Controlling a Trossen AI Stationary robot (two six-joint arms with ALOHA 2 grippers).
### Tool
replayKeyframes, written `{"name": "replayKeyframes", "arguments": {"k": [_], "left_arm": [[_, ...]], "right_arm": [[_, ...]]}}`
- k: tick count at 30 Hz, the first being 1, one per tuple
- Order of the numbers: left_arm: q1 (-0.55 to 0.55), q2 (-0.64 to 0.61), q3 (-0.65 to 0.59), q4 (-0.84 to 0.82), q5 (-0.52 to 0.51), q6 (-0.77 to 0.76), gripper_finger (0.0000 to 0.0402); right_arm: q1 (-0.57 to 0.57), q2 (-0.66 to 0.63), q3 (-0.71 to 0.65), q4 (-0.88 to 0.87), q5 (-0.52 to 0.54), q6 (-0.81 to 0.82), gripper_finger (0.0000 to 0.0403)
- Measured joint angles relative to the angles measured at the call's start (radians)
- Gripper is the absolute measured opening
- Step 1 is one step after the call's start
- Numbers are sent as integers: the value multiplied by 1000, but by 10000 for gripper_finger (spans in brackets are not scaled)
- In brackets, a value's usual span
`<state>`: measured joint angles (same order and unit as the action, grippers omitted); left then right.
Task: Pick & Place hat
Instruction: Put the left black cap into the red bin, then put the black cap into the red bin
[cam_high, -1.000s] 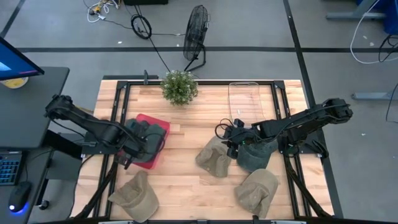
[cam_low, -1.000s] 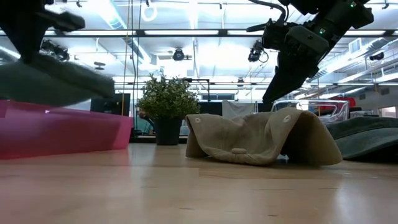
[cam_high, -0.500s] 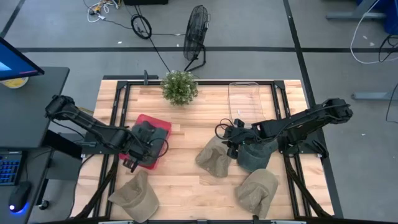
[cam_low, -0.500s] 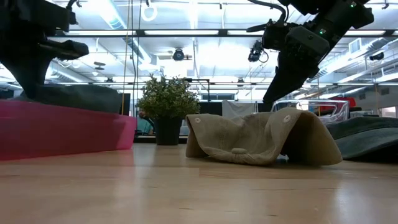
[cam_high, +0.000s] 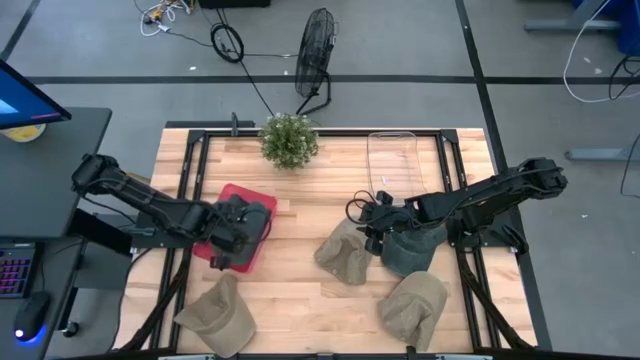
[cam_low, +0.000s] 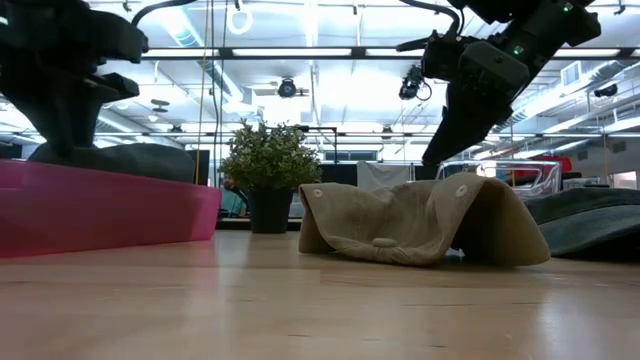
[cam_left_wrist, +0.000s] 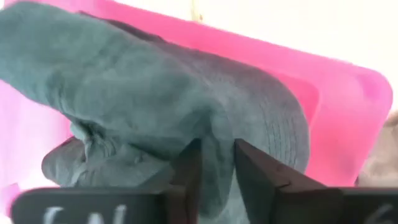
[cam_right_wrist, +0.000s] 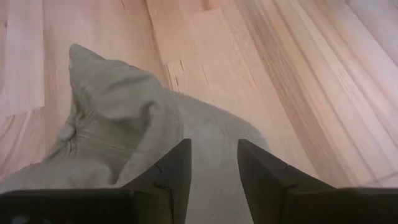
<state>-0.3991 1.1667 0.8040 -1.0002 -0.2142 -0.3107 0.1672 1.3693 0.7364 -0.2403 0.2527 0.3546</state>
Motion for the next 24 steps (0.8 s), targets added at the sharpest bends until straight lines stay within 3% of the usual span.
{"name": "replayKeyframes", "arguments": {"k": [8,16,20,24], "left_arm": [[1,0,46,45,-97,7,179],[2,0,211,76,-351,19,177],[10,0,229,167,-371,19,177],[9,0,229,181,-370,8,177]], "right_arm": [[0,0,0,12,0,0,136],[-2,0,0,43,44,0,136],[-9,-2,5,63,44,-17,135],[5,-7,91,-80,46,-31,133]]}}
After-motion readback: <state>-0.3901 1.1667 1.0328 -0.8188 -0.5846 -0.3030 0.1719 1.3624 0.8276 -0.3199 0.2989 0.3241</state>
